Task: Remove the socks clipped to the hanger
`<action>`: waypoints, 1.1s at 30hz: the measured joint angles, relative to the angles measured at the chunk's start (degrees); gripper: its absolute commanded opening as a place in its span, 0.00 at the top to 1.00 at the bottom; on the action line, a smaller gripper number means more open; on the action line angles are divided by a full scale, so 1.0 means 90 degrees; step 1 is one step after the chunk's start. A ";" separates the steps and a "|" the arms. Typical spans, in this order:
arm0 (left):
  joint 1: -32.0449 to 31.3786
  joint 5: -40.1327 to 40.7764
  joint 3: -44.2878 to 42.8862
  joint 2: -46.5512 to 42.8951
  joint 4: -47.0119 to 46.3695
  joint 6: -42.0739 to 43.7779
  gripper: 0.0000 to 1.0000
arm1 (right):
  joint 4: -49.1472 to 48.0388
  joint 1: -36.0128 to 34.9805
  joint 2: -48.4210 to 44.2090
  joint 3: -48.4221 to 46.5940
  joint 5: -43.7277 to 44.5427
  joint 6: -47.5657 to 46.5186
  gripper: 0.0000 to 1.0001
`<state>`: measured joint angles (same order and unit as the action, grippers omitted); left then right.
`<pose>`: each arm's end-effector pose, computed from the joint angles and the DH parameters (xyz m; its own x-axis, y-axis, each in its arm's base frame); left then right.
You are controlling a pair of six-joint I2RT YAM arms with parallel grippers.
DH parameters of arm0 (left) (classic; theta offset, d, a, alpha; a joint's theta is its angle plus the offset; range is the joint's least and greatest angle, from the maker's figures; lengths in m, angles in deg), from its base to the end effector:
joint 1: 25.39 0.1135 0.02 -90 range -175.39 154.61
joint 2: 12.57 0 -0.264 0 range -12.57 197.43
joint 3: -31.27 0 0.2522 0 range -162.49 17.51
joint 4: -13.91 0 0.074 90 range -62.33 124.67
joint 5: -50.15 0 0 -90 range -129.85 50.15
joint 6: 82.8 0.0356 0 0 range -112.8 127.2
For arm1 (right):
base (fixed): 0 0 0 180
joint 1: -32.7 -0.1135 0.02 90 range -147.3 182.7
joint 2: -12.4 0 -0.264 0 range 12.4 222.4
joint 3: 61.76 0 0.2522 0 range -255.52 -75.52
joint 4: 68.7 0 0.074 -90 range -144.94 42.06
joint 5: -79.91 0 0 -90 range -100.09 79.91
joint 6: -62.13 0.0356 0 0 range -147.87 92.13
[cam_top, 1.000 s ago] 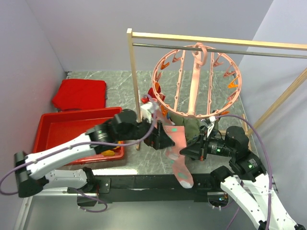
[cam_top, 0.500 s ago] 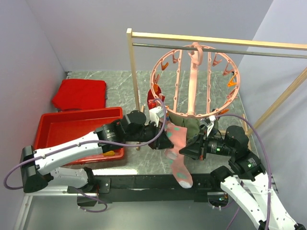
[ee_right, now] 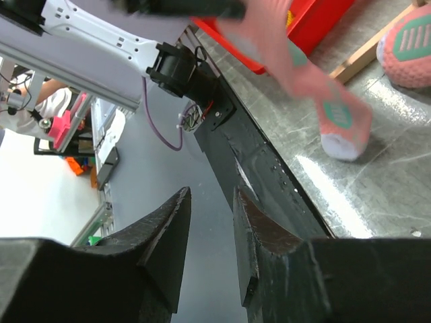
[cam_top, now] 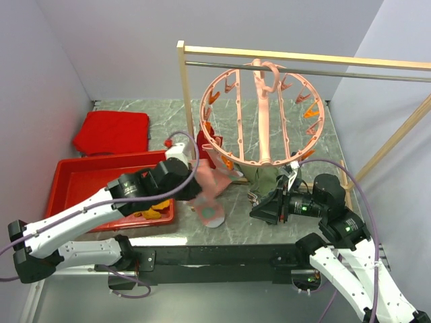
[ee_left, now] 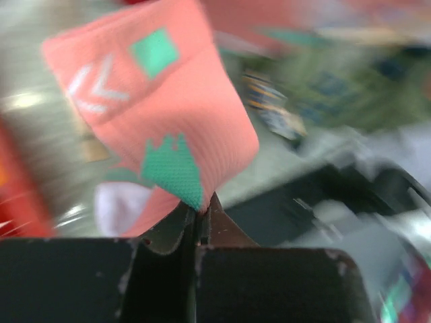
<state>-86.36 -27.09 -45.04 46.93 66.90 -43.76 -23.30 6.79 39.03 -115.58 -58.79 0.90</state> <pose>0.1113 -0.1843 0.3497 -0.7756 -0.1636 -0.6097 0.2601 0.7972 -0.5448 0.0791 0.0682 0.3166 -0.6941 0.0159 -0.7197 -0.6802 0.3128 0.6630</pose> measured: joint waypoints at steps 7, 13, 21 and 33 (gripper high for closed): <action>0.0692 0.1770 -0.0697 0.0075 0.2242 -0.0933 0.99 | 0.0032 0.0000 0.0015 0.0000 0.0000 -0.0039 0.61; 0.1430 0.2878 -0.1523 -0.0051 0.3296 -0.0906 0.99 | 0.0058 0.0000 -0.0036 0.0000 0.0002 -0.0034 0.61; 0.2149 0.3893 -0.2339 0.0257 0.3908 -0.0469 0.91 | 0.0100 0.0000 -0.0080 -0.0002 0.0007 -0.0041 0.61; 0.2608 0.4333 -0.2419 0.0155 0.4126 0.0095 0.36 | 0.0126 0.0000 -0.0083 -0.0002 0.0022 -0.0036 0.60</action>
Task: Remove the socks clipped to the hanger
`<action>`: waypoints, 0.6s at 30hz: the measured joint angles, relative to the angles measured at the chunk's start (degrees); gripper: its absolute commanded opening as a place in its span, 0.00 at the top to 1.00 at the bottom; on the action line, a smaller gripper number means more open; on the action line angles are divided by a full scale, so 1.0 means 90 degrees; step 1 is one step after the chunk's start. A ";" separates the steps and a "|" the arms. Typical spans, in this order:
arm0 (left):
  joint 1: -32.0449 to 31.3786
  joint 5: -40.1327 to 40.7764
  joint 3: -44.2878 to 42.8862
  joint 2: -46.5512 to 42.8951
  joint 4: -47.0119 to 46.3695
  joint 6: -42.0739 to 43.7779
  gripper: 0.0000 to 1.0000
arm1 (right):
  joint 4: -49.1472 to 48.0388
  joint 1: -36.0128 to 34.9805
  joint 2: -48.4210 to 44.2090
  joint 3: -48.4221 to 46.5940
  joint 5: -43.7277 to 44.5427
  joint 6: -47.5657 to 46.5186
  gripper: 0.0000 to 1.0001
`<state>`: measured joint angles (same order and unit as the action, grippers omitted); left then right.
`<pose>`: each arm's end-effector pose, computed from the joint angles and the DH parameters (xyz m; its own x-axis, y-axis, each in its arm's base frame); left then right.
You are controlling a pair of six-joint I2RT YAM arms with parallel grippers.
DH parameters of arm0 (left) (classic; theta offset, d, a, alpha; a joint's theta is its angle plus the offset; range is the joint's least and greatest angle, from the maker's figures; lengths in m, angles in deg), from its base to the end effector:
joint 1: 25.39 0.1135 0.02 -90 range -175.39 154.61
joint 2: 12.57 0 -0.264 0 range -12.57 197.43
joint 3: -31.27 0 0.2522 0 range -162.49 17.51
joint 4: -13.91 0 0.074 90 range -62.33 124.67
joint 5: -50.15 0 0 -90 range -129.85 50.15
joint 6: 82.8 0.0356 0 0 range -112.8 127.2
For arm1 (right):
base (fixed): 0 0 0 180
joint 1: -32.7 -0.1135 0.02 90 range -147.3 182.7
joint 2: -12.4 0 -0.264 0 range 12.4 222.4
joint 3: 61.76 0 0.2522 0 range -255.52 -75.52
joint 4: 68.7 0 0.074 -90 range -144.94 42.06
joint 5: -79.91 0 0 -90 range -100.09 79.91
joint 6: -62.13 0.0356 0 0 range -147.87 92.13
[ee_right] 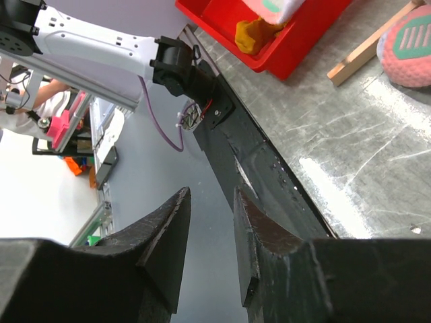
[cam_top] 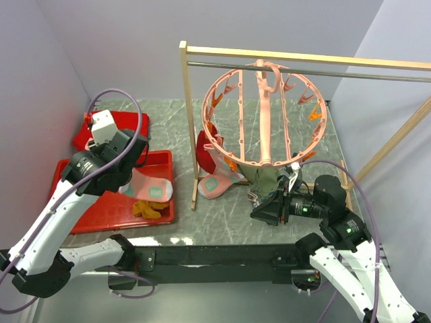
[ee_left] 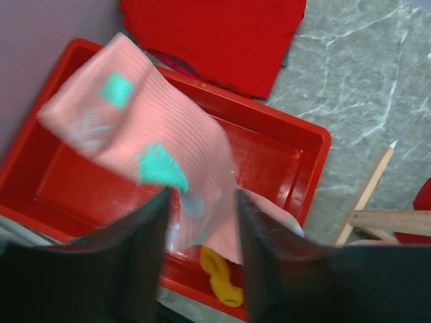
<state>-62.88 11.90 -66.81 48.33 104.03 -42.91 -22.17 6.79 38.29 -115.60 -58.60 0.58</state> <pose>0.1364 -0.0694 0.4199 -0.4070 -0.2864 -0.8673 -0.4850 0.8724 -0.0605 0.0763 0.0667 0.3159 -0.6941 0.0137 -0.7197 -0.6795 0.3175 0.6614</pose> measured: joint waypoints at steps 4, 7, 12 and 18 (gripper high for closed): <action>0.0034 -0.0027 0.0000 -0.0051 -0.0017 0.0124 0.04 | 0.0002 0.0000 0.0000 0.0000 0.0002 0.0002 0.60; 0.0044 -0.0359 0.0007 -0.0087 -0.0262 0.0362 0.03 | 0.0000 0.0000 -0.0007 0.0000 0.0010 0.0017 0.60; 0.0049 -0.1887 0.0607 -0.0712 -0.1838 0.1122 0.16 | 0.0002 0.0000 -0.0034 0.0000 0.0053 0.0024 0.60; 0.0049 -0.4218 0.2278 -0.1795 -0.3959 0.1202 0.31 | 0.0002 0.0000 -0.0034 0.0000 0.0107 0.0024 0.60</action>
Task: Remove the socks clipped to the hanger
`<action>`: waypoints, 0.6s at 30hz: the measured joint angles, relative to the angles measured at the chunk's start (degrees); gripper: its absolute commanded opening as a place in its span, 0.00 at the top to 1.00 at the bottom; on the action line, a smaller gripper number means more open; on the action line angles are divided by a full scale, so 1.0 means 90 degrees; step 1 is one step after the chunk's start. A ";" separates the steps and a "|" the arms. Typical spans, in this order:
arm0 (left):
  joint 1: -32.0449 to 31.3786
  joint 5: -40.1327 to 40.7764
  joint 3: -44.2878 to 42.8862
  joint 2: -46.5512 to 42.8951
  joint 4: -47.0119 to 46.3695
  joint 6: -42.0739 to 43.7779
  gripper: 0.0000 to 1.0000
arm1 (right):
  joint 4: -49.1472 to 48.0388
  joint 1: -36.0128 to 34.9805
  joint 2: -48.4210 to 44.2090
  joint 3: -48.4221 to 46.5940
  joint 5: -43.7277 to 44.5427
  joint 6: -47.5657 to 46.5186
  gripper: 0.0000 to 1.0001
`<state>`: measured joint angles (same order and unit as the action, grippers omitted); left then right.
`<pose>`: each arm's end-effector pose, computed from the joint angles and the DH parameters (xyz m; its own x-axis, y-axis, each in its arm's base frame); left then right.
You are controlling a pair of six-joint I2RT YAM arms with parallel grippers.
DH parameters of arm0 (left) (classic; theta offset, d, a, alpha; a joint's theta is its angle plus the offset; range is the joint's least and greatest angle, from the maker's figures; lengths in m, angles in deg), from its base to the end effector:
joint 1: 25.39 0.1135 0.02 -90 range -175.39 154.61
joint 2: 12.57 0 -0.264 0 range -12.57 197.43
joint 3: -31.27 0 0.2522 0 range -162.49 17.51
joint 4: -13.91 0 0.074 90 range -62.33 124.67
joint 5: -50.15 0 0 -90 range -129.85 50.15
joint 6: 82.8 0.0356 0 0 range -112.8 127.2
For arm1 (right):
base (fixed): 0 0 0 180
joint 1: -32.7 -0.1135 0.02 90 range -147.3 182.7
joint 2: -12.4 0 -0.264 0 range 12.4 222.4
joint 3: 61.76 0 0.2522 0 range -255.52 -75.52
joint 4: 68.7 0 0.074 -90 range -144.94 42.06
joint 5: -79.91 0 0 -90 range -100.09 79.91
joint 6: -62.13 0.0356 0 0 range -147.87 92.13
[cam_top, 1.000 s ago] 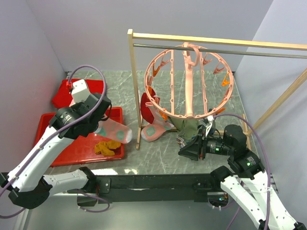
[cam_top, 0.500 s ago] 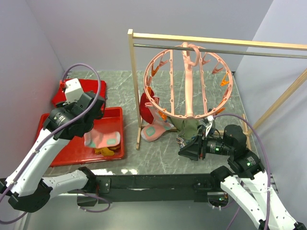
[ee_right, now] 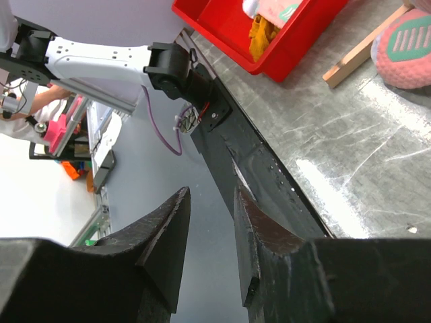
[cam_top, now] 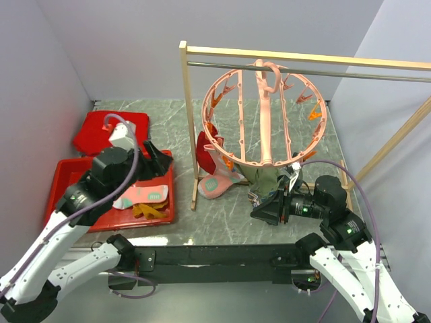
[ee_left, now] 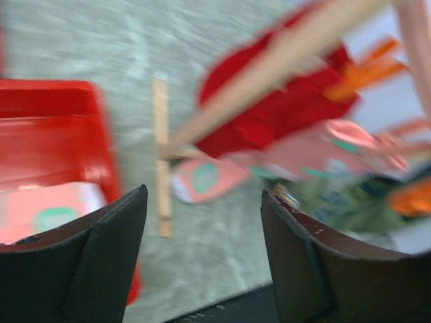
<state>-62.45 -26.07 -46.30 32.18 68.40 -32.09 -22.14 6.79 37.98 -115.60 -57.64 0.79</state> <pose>0.1211 -0.0808 0.3960 -0.4868 -0.4030 -0.7750 0.1297 0.8440 -0.5204 0.0758 0.0661 0.3161 -0.6915 0.0240 -0.7220 -0.6763 0.3299 0.6587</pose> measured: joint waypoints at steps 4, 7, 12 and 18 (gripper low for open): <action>-0.0007 -0.1217 0.0755 0.0070 -0.1112 -0.0272 0.26 | 0.0000 0.0000 0.0000 0.0000 0.0017 0.0000 0.60; -0.0112 -0.1819 0.1280 0.0272 -0.1809 -0.0546 0.26 | 0.0000 0.0000 0.0000 0.0000 0.0034 0.0000 0.60; -0.1209 -0.1625 0.1484 0.0918 -0.2149 -0.0648 0.23 | 0.0002 0.0000 -0.0015 0.0000 0.0112 0.0027 0.60; -0.2278 -0.0656 0.1047 0.2601 -0.1761 -0.0882 0.25 | 0.0005 0.0000 -0.0063 0.0000 0.0138 0.0051 0.60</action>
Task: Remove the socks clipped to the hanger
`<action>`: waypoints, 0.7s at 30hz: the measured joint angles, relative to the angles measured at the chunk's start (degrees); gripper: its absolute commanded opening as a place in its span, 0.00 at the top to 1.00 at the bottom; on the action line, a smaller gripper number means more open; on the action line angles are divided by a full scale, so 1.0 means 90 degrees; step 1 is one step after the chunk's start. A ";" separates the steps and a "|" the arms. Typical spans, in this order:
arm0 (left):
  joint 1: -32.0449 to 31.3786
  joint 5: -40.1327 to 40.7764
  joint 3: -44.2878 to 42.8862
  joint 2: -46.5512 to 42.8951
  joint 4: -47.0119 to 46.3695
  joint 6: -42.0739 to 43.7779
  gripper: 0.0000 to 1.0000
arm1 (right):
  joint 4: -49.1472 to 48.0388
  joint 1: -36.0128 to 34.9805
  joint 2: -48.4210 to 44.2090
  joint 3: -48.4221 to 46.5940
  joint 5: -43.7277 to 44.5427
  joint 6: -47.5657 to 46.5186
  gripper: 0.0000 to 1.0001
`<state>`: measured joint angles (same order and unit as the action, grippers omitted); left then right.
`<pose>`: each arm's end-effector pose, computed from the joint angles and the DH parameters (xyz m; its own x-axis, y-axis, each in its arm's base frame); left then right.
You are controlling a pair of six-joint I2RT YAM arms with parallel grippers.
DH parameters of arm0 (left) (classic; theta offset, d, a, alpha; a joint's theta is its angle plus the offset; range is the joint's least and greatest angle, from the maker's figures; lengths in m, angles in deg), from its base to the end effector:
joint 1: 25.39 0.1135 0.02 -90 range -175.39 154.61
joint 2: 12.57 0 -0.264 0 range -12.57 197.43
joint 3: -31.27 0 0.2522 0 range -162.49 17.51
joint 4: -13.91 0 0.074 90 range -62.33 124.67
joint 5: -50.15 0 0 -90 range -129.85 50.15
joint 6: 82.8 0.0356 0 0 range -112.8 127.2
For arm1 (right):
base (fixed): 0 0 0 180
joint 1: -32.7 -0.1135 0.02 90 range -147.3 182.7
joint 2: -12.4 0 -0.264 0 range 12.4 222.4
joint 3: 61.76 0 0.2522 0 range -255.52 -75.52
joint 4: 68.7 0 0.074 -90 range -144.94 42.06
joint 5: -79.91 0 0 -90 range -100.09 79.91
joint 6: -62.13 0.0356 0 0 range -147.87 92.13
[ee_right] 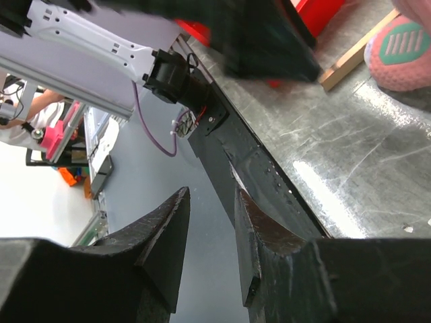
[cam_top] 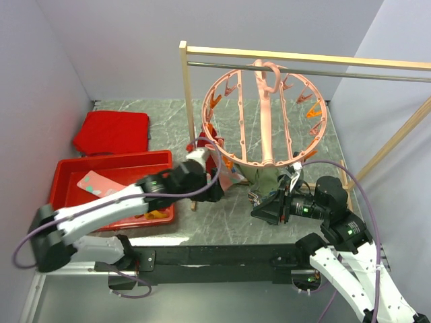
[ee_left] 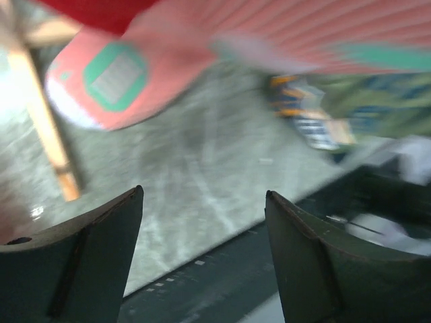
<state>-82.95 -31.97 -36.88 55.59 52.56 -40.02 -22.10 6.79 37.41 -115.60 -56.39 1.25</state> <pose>0.1432 -0.2162 0.2903 -0.7990 -0.0982 -0.5932 0.2828 0.8092 -0.5150 0.0747 0.0649 0.3166 -0.6881 0.0395 -0.7245 -0.6711 0.3450 0.6562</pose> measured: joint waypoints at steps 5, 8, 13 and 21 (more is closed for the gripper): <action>-0.0211 0.0658 0.0024 0.0903 0.0262 -0.0253 0.25 | 0.0027 0.0000 -0.0022 0.0000 0.0022 0.0002 0.60; -0.0209 0.0821 0.0214 0.0923 0.0134 -0.0323 0.23 | 0.0107 0.0000 -0.0044 0.0000 0.0022 -0.0005 0.60; -0.0202 0.0908 0.0704 0.0920 -0.0413 -0.0610 0.37 | 0.0231 0.0000 -0.0121 0.0000 0.0041 -0.0012 0.60; -0.0202 0.1207 0.1770 -0.0168 -0.0843 -0.1248 0.52 | 0.0316 0.0000 -0.0226 -0.0005 0.0073 -0.0029 0.60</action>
<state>-84.76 -21.10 -20.95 54.08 44.97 -51.26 -19.26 6.79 35.38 -115.64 -55.73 0.99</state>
